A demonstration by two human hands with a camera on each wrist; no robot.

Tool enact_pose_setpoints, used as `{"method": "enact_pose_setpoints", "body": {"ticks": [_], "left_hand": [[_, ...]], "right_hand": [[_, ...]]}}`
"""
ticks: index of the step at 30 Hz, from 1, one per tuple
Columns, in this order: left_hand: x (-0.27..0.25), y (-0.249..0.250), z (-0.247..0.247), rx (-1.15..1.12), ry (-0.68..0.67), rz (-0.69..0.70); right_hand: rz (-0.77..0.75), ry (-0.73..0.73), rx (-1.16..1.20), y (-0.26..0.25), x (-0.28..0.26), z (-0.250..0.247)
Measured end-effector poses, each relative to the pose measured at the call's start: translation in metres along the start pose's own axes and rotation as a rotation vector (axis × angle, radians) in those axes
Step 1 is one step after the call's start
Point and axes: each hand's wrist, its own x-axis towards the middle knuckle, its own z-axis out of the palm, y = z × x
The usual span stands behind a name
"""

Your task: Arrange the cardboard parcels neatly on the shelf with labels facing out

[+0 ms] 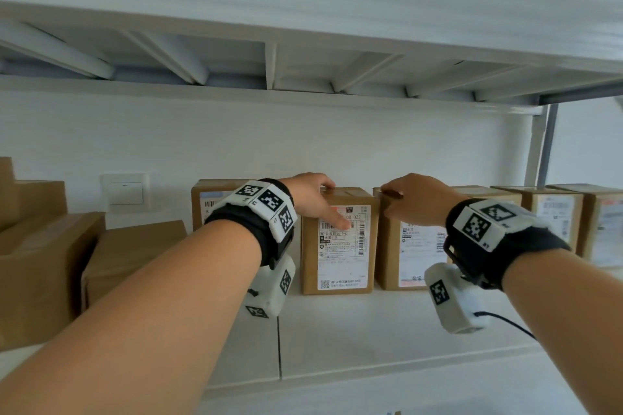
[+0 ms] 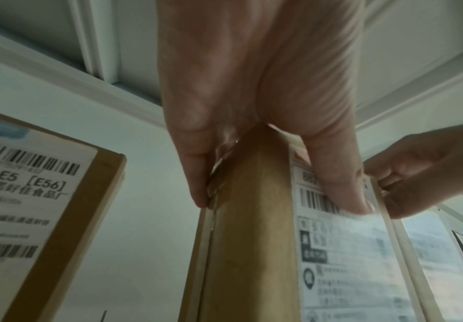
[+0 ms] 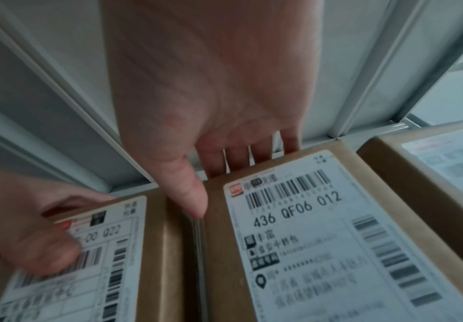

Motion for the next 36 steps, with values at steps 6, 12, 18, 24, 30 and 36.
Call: {"method": "enact_pose_setpoints", "body": {"ticks": [6, 12, 18, 24, 30, 36], "left_hand": [[-0.011, -0.007, -0.018, 0.088, -0.037, -0.017], [-0.043, -0.040, -0.061, 0.109, 0.062, -0.118], [-0.074, -0.080, -0.082, 0.147, 0.115, -0.232], [-0.094, -0.116, -0.094, 0.096, 0.122, -0.337], [-0.072, -0.134, -0.099, 0.032, 0.125, -0.364], [-0.048, -0.140, -0.096, -0.073, 0.149, -0.364]], "right_hand": [[0.007, 0.071, 0.159, -0.013, 0.002, -0.007], [-0.125, 0.146, 0.209, -0.070, 0.012, -0.021], [-0.218, 0.126, 0.251, -0.129, 0.029, -0.010], [-0.292, 0.007, 0.163, -0.186, 0.043, 0.006], [-0.301, -0.143, 0.015, -0.219, 0.062, 0.021], [-0.300, -0.280, -0.092, -0.226, 0.063, 0.028]]}}
